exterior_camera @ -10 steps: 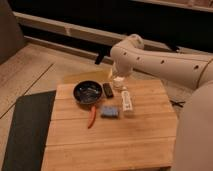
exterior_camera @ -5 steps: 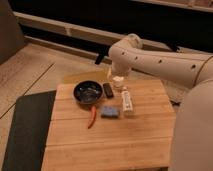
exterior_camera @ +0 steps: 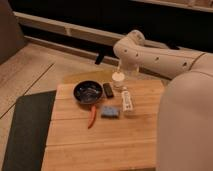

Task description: Place the bottle in the ceramic bowl

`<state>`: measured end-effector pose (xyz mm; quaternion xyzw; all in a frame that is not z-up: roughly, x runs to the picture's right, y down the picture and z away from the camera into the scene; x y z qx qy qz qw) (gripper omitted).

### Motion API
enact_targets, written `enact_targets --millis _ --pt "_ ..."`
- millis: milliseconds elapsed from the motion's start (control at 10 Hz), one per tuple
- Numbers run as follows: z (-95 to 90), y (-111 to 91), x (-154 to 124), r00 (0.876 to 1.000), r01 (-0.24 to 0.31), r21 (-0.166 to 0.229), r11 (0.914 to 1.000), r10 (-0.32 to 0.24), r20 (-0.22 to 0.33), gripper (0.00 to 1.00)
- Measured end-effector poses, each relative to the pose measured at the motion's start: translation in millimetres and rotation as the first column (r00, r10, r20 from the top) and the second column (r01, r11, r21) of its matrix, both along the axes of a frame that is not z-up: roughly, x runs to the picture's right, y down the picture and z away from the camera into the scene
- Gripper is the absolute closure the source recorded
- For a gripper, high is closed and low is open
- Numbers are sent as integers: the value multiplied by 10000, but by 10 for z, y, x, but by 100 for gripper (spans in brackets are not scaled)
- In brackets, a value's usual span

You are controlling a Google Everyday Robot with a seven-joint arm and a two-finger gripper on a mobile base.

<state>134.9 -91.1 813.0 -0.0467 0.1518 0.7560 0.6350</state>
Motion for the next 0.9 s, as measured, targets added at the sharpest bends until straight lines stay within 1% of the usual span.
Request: enact_targets --millis 100,200,400,600,800,900 --pt "54 47 -77 9997 -158 -74 9998 159 198 35" --pt "128 143 -212 9975 -420 -238 9988 433 554 35" --pt "217 309 -280 9944 -675 -520 9964 714 783 35" --pt "286 463 -152 9970 -595 -788 9951 631 441 35" --pt "303 483 4 9990 -449 -791 9959 450 -12 35" --pt "322 486 32 9992 -361 -731 9967 346 -212 35"
